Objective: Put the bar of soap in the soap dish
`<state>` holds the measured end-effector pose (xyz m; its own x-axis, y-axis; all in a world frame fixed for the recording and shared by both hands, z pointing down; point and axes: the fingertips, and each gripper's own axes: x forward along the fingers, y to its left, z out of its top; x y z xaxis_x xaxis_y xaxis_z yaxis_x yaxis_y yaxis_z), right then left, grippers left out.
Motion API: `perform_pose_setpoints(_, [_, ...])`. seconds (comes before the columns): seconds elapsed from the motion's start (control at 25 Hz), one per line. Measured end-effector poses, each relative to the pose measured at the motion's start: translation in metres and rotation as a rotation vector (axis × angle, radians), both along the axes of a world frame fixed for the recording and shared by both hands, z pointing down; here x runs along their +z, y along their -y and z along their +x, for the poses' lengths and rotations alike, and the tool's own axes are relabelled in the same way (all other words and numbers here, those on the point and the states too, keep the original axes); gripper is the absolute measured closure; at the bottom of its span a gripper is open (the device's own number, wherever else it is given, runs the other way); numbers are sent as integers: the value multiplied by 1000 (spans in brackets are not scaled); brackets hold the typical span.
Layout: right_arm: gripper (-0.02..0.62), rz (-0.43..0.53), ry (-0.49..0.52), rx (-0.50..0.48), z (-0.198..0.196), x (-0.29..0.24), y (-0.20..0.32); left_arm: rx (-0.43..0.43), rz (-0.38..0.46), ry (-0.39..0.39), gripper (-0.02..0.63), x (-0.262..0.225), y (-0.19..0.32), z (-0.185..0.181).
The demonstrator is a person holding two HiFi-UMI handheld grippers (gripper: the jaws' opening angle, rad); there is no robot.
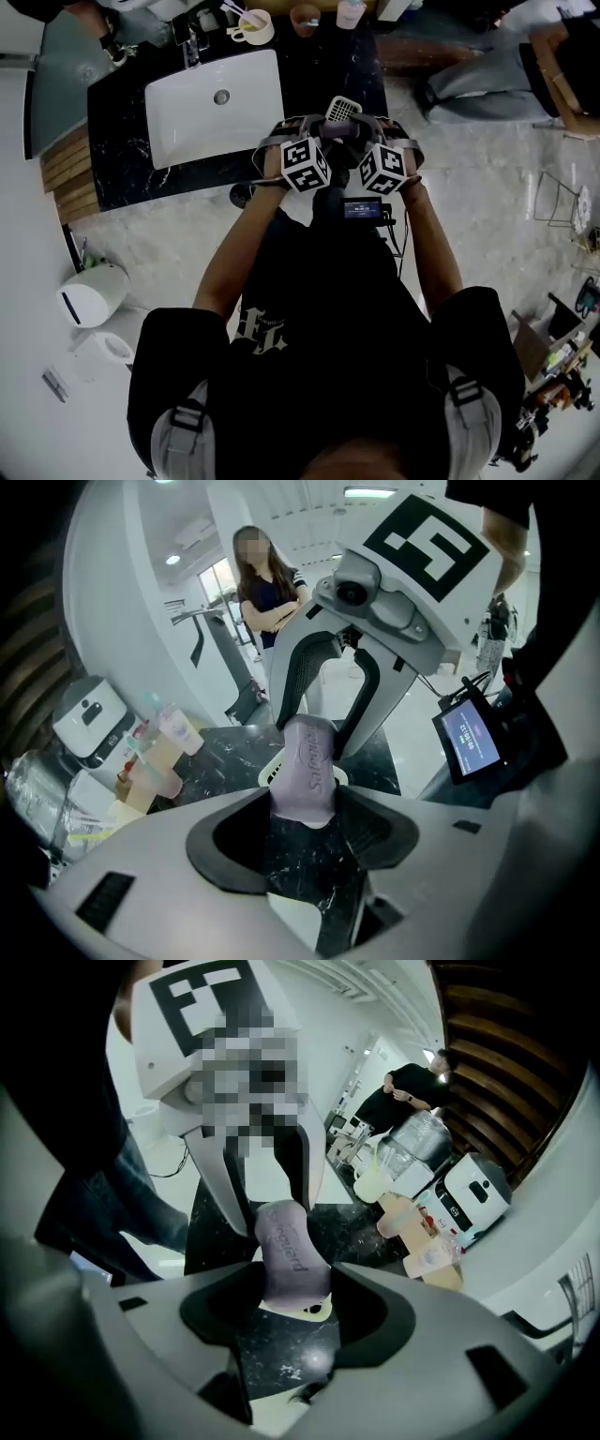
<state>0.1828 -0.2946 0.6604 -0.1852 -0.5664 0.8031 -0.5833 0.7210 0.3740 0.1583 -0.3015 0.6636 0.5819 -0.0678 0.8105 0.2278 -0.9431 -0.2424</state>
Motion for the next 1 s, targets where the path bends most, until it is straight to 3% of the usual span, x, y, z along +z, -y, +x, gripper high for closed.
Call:
perform_pose_setpoints(0.32, [365, -33, 2, -192, 32, 17, 9, -192, -19, 15, 388, 16, 4, 31])
perform_pose_setpoints(1.0, [365, -165, -35, -537, 30, 68, 30, -541, -119, 40, 388, 61, 15, 30])
